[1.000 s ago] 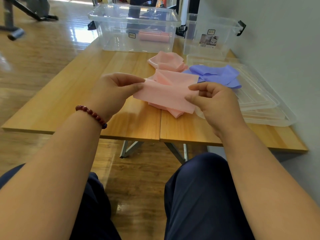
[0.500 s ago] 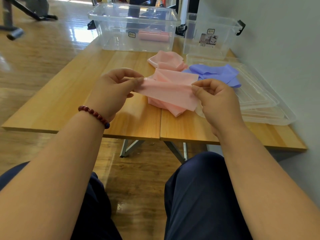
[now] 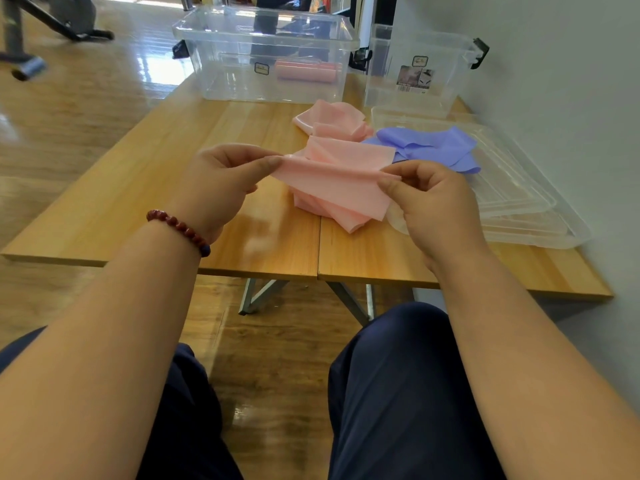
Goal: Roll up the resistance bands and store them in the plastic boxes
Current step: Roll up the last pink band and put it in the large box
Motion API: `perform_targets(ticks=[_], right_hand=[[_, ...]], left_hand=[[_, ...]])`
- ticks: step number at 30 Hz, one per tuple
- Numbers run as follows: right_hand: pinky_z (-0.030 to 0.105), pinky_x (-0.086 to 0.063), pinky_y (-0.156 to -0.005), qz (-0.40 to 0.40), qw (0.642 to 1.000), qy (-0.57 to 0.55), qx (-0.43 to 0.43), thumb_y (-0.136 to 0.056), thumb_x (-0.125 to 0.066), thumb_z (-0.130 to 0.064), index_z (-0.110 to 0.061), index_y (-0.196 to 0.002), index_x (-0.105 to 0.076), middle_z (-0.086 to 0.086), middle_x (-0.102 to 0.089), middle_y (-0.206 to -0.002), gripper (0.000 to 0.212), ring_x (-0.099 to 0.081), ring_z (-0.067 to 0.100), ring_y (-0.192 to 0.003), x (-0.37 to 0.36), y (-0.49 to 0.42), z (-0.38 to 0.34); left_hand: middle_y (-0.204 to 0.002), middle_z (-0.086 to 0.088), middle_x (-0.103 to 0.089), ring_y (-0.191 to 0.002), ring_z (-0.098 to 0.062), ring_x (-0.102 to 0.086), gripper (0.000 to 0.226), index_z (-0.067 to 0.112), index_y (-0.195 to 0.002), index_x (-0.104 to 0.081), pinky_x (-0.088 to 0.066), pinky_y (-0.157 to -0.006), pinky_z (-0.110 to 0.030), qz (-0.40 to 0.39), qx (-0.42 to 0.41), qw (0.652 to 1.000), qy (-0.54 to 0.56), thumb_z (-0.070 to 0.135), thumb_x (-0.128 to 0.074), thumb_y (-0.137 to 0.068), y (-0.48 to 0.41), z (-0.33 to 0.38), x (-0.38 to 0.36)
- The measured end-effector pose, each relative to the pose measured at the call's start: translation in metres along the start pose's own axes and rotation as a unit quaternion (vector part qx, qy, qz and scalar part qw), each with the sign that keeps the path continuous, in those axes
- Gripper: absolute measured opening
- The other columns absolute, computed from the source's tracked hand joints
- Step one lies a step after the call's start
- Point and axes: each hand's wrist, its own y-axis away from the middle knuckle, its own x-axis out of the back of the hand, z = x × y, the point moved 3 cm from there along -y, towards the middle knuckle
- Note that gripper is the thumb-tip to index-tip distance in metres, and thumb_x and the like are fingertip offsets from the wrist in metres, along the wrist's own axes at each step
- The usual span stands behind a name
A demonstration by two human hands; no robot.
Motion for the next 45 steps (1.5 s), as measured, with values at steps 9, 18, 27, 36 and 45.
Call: perform_targets(ticks=[9, 18, 27, 36, 45], right_hand=[[0.022, -0.045, -0.066, 0.012, 1.0, -0.021, -0.011, -0.095, -0.063, -0.027, -0.032, -0.087, -0.064, -0.015, -0.065, -0.077, 0.01, -0.052, -0.004, -0.064, 0.0003, -0.0013, 0.0005], [0.018, -0.048, -0.068, 0.021, 0.999, -0.04, -0.007, -0.09, -0.07, -0.026, -0.033, -0.086, -0.067, -0.014, -0.07, -0.083, 0.008, -0.062, -0.006, -0.074, 0.0029, -0.0009, 0.003], [0.021, -0.053, -0.076, 0.023, 1.0, -0.013, -0.001, -0.09, -0.071, -0.027, -0.035, -0.093, -0.069, -0.009, -0.068, -0.093, 0.008, -0.061, 0.001, -0.087, 0.0019, -0.0016, 0.0081], [0.014, -0.045, -0.07, 0.034, 0.999, 0.008, 0.008, -0.095, -0.063, -0.031, -0.031, -0.096, -0.066, -0.018, -0.064, -0.088, 0.004, -0.057, -0.005, -0.079, 0.0014, -0.0034, 0.0047], [0.018, -0.047, -0.065, 0.029, 1.0, -0.011, 0.0, -0.097, -0.059, -0.034, -0.029, -0.097, -0.065, -0.012, -0.065, -0.083, 0.008, -0.057, -0.006, -0.066, 0.0004, -0.0033, 0.0058]], left_hand=[[-0.092, 0.011, -0.069, -0.094, -0.006, -0.063, 0.01, 0.032, -0.093, -0.068, -0.054, -0.083, -0.025, 0.016, -0.013, 1.0, 0.016, 0.023, -0.067, -0.091, 0.0002, -0.0003, -0.0031], [-0.101, 0.005, -0.071, -0.102, -0.014, -0.064, 0.011, 0.031, -0.092, -0.07, -0.054, -0.089, -0.03, -0.025, -0.012, 1.0, 0.008, 0.022, -0.068, -0.088, 0.0016, -0.0003, -0.0034], [-0.098, 0.009, -0.067, -0.1, -0.009, -0.061, 0.012, 0.031, -0.088, -0.069, -0.055, -0.09, -0.031, 0.0, -0.007, 1.0, 0.01, 0.021, -0.064, -0.092, 0.0008, -0.0027, -0.0065], [-0.09, 0.006, -0.072, -0.096, -0.013, -0.066, 0.013, 0.033, -0.094, -0.063, -0.055, -0.087, -0.031, 0.01, -0.023, 0.999, 0.031, 0.021, -0.066, -0.091, -0.0015, -0.0028, -0.0051], [-0.098, 0.015, -0.071, -0.095, 0.002, -0.064, 0.014, 0.033, -0.097, -0.07, -0.052, -0.084, -0.02, -0.005, -0.034, 0.999, 0.007, 0.023, -0.069, -0.088, 0.0014, -0.0014, -0.0048]])
